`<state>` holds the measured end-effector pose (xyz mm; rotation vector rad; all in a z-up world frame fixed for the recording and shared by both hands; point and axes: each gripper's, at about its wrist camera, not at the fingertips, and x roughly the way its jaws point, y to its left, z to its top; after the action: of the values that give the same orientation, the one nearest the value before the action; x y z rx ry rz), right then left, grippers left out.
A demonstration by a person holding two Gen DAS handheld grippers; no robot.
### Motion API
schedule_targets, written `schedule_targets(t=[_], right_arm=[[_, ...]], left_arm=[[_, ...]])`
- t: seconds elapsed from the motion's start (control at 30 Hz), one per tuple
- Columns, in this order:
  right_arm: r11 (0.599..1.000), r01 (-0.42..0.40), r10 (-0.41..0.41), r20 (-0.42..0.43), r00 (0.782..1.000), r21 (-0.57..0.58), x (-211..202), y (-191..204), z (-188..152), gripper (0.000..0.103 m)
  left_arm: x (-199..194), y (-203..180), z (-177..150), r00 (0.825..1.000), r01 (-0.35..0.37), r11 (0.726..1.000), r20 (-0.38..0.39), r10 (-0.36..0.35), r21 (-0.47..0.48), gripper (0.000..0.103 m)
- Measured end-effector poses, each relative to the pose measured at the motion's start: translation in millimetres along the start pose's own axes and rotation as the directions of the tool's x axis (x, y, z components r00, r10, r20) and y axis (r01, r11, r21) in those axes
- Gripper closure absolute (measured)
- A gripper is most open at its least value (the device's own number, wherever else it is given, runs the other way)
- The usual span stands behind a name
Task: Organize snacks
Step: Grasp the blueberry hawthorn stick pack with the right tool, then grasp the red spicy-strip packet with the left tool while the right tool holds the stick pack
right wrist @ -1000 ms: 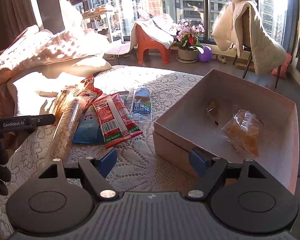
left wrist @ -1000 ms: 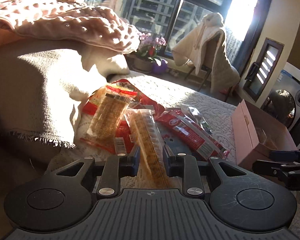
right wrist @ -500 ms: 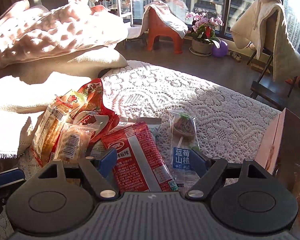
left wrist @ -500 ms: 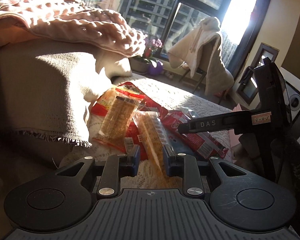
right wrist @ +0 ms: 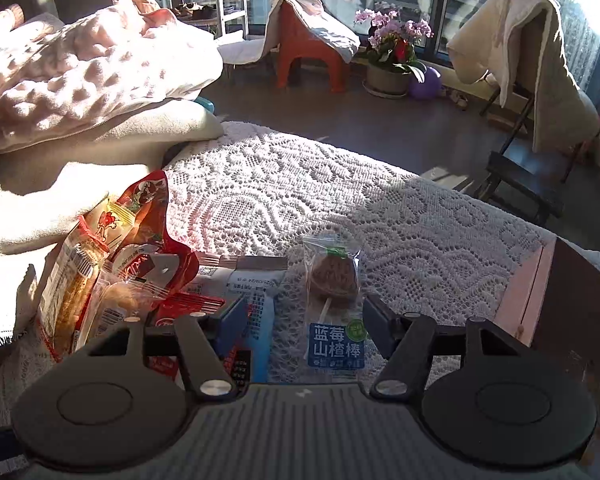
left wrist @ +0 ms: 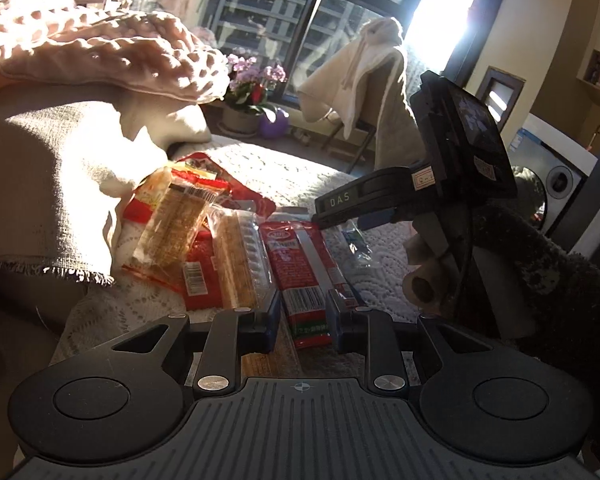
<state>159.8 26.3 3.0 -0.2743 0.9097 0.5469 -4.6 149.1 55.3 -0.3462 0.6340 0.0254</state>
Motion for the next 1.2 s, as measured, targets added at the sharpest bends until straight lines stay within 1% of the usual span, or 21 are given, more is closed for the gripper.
schedule_targets(t=[0.03, 0.1, 0.2, 0.27, 0.3, 0.33, 0.37, 0.4, 0.47, 0.63, 0.67, 0.8, 0.87, 0.93, 1.0, 1.03, 1.1, 1.2], right_arm=[[1.0, 0.003, -0.004, 0.016, 1.0, 0.03, 4.0, -3.2, 2.1, 0.047], [0.998, 0.026, -0.026, -0.009, 1.0, 0.063, 10.4, -7.2, 9.2, 0.047], [0.993, -0.005, 0.011, -0.052, 0.999, 0.117, 18.6, -16.2, 9.9, 0.047], [0.993, -0.014, 0.019, -0.046, 0.999, 0.12, 17.1, -18.4, 3.6, 0.047], [0.994, -0.012, 0.018, -0.051, 0.999, 0.106, 13.4, -15.3, -0.6, 0.052], [0.997, -0.012, 0.016, -0.053, 0.998, 0.081, 6.6, -11.1, -5.3, 0.067], [0.997, -0.04, 0.044, -0.055, 0.998, 0.06, -0.9, -7.3, -10.1, 0.067], [0.997, -0.066, 0.068, -0.048, 0.997, 0.049, -10.1, -4.7, -15.9, 0.069], [0.997, -0.073, 0.073, -0.023, 0.997, 0.02, -30.3, 0.2, -29.1, 0.069], [0.989, -0.142, 0.142, -0.006, 0.99, 0.034, -77.2, -12.8, -74.0, 0.071], [0.989, -0.144, 0.145, -0.004, 0.989, 0.039, -83.9, -14.4, -82.0, 0.071], [0.985, -0.175, 0.174, 0.028, 0.984, 0.013, -118.3, -14.5, -123.0, 0.071], [0.983, -0.185, 0.184, 0.055, 0.981, -0.002, -133.9, -15.1, -143.4, 0.071], [0.982, -0.188, 0.189, 0.081, 0.979, -0.009, -146.6, -17.0, -160.3, 0.071], [0.983, -0.18, 0.182, 0.093, 0.979, -0.026, -154.6, -20.8, -173.8, 0.071], [0.985, -0.168, 0.172, 0.093, 0.981, -0.042, -158.4, -24.5, -182.2, 0.071], [0.989, -0.131, 0.137, 0.101, 0.985, -0.067, -163.4, -32.6, -192.8, 0.07], [0.993, -0.1, 0.107, 0.126, 0.986, -0.061, -167.9, -51.5, -199.8, 0.07]], left_arm=[[0.3, -0.2, -0.4, 1.0, -0.001, 1.0, -0.003, 0.001, 0.002, 0.075], [-0.2, -0.4, -0.4, 1.0, -0.003, 1.0, -0.005, 0.003, 0.002, 0.075], [-1.1, 0.4, 0.8, 1.0, -0.009, 1.0, 0.0, 0.009, -0.001, 0.075], [-0.3, 1.4, 1.9, 1.0, -0.018, 1.0, 0.0, 0.018, -0.003, 0.075], [0.7, 2.3, 2.5, 1.0, -0.023, 1.0, -0.003, 0.023, -0.003, 0.075], [1.2, 3.1, 2.6, 1.0, -0.031, 1.0, -0.004, 0.031, -0.004, 0.075], [1.6, 3.8, 2.7, 0.999, -0.038, 0.999, -0.005, 0.038, -0.006, 0.075], [1.5, 4.9, 3.0, 0.999, -0.05, 0.999, -0.004, 0.05, -0.01, 0.075], [0.6, 6.5, 3.6, 0.998, -0.059, 0.998, -0.001, 0.059, -0.015, 0.075], [1.1, 3.9, 7.1, 0.998, -0.064, 0.998, 0.004, 0.064, -0.004, 0.075], [2.7, 3.2, 8.2, 0.997, -0.071, 0.997, 0.005, 0.071, -0.002, 0.075], [14.5, 0.1, 16.4, 0.99, -0.141, 0.99, 0.009, 0.141, 0.016, 0.075], [15.0, -4.0, 20.0, 0.992, -0.123, 0.992, 0.014, 0.123, 0.021, 0.075], [16.4, -11.8, 22.8, 0.999, -0.042, 0.999, -0.006, 0.042, 0.02, 0.075], [20.0, -21.5, 22.3, 1.0, 0.006, 0.999, -0.028, -0.005, 0.047, 0.075], [22.1, -27.9, 20.1, 0.999, 0.004, 0.997, -0.034, -0.002, 0.071, 0.075], [25.8, -33.5, 16.8, 0.999, -0.011, 0.996, -0.038, 0.014, 0.09, 0.075], [31.7, -33.7, 15.6, 0.999, -0.026, 0.996, -0.042, 0.029, 0.081, 0.075]])
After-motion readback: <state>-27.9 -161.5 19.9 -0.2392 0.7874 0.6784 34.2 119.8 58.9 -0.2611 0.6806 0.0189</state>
